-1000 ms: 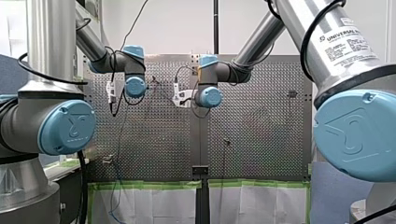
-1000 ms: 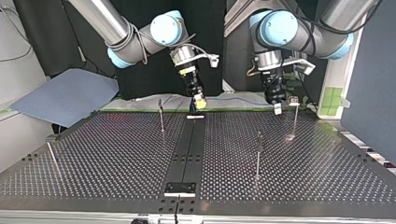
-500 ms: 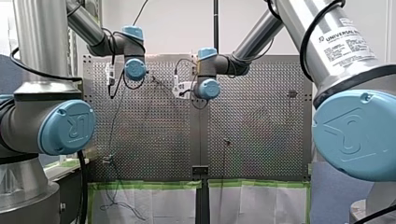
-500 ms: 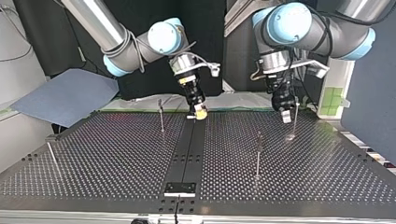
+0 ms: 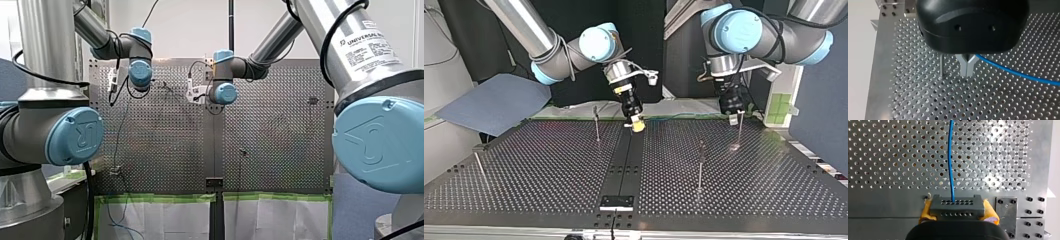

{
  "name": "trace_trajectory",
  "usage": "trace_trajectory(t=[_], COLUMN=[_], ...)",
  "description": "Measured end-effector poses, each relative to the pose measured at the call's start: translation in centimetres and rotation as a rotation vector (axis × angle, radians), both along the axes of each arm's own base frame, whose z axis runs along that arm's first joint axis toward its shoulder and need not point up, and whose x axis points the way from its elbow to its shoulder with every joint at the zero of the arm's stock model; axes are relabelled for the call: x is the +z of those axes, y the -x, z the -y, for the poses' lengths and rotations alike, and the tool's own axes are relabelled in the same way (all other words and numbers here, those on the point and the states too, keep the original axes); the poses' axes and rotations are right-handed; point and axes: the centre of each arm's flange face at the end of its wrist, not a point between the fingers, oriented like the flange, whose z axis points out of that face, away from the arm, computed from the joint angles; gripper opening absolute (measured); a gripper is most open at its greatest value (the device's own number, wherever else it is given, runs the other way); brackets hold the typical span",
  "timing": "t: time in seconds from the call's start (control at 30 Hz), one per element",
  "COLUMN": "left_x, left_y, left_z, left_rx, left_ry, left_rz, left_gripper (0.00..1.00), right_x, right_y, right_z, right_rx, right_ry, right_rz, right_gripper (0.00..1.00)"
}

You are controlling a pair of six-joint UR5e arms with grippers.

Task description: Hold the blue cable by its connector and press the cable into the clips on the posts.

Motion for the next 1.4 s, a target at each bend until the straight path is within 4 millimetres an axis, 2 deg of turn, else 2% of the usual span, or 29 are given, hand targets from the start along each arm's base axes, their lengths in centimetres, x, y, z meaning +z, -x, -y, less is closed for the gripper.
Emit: trace_trajectory(t=[0.23,0.53,0.8,1.13,1.4], left_x=[-0.6,0.4,0.7,1.9,2.6], left_y=[0.0,0.9,0.7,-1.2,-2.9], left_z=[0.1,0.4,0.3,1.8,2.9], left_rx=[-0.022,-0.071,-0.069,-0.079,-0.078], left_ry=[-0.016,-0.032,-0.031,0.005,0.031], left_rz=[-0.068,-0.096,-0.09,-0.06,-0.026], left_gripper=[0.0,0.0,0.0,0.0,0.0], right_x=[0.1,0.1,0.4,2.2,2.5], right_y=[0.2,0.4,1.0,0.1,-0.2], right_z=[0.4,0.8,1.8,2.3,2.6], right_rx=[-0.003,-0.009,-0.023,-0.005,0.001], right_ry=[0.001,0.001,-0.002,0.018,0.017], right_rz=[0.0,0.0,0.012,0.035,0.043], right_gripper=[0.0,0.0,0.0,0.0,0.0])
